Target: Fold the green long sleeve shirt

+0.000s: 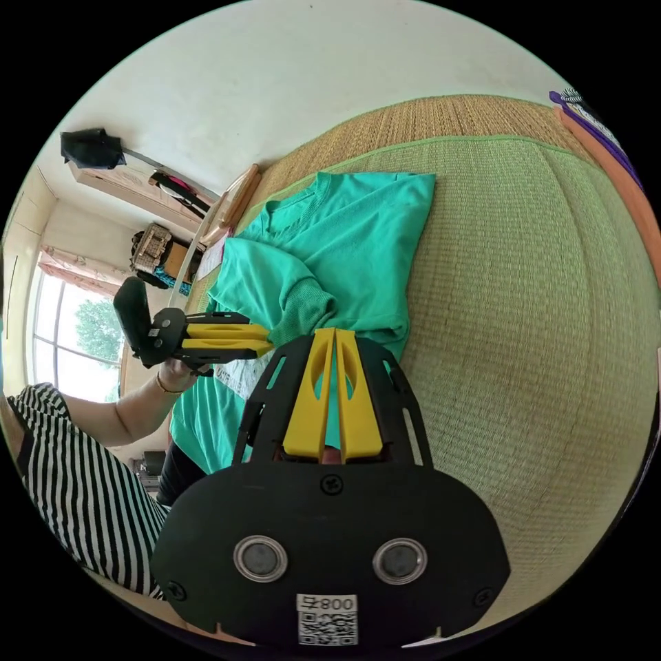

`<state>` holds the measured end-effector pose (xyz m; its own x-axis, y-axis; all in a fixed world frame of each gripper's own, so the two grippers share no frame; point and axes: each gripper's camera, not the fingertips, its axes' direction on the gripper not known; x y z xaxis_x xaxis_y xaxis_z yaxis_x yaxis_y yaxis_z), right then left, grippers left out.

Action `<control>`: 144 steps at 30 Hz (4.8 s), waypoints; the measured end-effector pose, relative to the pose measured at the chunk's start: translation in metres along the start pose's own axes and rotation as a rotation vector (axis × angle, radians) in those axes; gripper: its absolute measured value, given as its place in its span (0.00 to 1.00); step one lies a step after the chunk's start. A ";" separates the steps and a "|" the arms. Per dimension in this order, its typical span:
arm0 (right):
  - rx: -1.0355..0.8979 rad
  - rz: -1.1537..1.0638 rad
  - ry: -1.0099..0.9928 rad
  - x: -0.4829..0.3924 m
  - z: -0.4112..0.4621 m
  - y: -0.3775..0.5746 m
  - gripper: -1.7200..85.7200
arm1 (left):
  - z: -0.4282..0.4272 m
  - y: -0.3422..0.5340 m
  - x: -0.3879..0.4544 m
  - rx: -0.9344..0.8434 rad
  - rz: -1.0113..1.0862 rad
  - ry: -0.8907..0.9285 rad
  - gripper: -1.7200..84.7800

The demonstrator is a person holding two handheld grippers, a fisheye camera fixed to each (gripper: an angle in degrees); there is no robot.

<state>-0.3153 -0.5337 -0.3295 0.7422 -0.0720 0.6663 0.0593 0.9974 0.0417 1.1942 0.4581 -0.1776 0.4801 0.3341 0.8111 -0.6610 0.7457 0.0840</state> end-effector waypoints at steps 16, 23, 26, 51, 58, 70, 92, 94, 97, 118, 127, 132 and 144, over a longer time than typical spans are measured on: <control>-0.031 -0.045 0.063 -0.042 0.045 -0.044 0.02 | -0.017 0.107 -0.100 0.098 -0.435 0.031 0.03; -0.030 -0.153 0.118 -0.084 0.048 -0.074 0.02 | -0.038 0.142 -0.105 0.188 -0.430 -0.021 0.02; -0.099 -0.141 0.177 -0.076 0.077 -0.086 0.02 | -0.042 0.159 -0.123 0.180 -0.515 -0.076 0.02; -0.070 0.060 0.175 -0.100 -0.046 0.046 0.02 | -0.128 0.432 -0.082 0.240 -0.802 0.091 0.02; -0.071 0.043 0.252 -0.097 -0.029 -0.060 0.02 | -0.131 0.390 -0.141 0.224 -0.765 -0.043 0.02; -0.073 0.055 0.301 -0.070 0.013 -0.135 0.02 | -0.096 0.401 -0.204 0.151 -0.828 -0.142 0.02; -0.079 0.085 0.122 -0.108 -0.108 0.044 0.02 | -0.151 0.636 -0.033 0.158 -0.852 0.017 0.02; -0.123 0.120 0.117 -0.111 -0.117 0.096 0.02 | -0.152 0.671 -0.013 0.136 -0.890 0.033 0.02; -0.135 0.172 0.070 -0.110 -0.129 0.145 0.02 | -0.157 0.718 0.016 0.151 -0.927 0.090 0.02; -0.155 0.382 -0.091 -0.110 -0.216 0.359 0.11 | -0.183 0.973 0.125 0.290 -1.197 0.242 0.12; -0.111 0.460 -0.183 -0.107 -0.236 0.413 0.12 | -0.159 1.028 0.125 0.381 -1.236 0.476 0.14; -0.090 0.483 -0.219 -0.108 -0.242 0.432 0.13 | -0.162 1.032 0.133 0.245 -1.198 0.414 0.10; -0.127 0.496 -0.231 -0.112 -0.250 0.448 0.17 | -0.199 1.076 0.166 0.315 -1.185 0.454 0.06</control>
<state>-0.2047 -0.0805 -0.5714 0.5375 0.4231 0.7295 -0.1686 0.9015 -0.3986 0.6775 1.4305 -0.0675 0.9695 -0.2191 -0.1103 0.2195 0.5738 0.7890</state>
